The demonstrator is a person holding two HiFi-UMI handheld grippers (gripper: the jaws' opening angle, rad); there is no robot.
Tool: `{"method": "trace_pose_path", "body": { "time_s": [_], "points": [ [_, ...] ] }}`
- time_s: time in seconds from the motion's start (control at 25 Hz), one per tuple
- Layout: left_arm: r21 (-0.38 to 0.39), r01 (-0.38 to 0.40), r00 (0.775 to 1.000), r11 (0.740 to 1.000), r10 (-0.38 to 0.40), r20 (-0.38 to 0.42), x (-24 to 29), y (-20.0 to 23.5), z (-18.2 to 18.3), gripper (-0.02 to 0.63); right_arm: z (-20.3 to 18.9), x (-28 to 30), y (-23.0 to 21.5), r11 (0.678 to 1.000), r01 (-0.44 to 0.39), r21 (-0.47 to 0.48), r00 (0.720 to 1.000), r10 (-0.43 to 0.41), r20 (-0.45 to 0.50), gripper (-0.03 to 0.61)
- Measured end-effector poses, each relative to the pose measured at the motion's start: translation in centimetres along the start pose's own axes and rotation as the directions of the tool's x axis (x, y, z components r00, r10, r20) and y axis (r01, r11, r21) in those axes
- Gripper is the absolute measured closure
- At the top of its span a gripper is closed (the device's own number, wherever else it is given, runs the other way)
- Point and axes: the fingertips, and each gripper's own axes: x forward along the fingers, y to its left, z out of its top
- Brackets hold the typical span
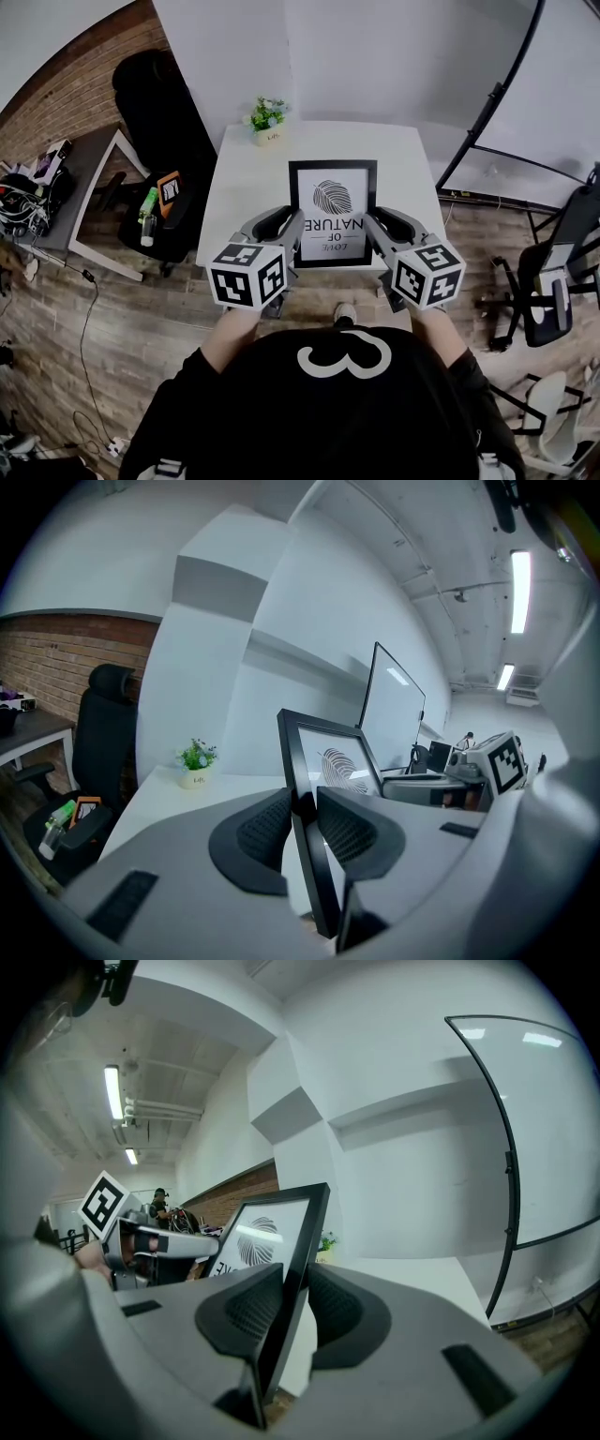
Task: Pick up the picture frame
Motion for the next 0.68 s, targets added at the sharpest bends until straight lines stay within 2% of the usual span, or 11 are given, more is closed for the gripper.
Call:
{"method": "trace_pose_path", "body": {
  "time_s": [0.44, 0.68],
  "points": [
    [-0.006, 0.016, 1.0, 1.0, -0.016, 0.004, -1.8, -0.3, -0.7, 0.522, -0.2, -1.4, 1.8, 1.0, 0.005, -0.019, 1.0, -0.005, 0.002, 0.48],
    [-0.014, 0.021, 1.0, 1.0, -0.021, 0.004, -2.4, -0.4, -1.2, 0.522, -1.0, -1.5, 2.2, 1.0, 0.005, 0.001, 1.0, -0.005, -0.01, 0.48]
  ]
}}
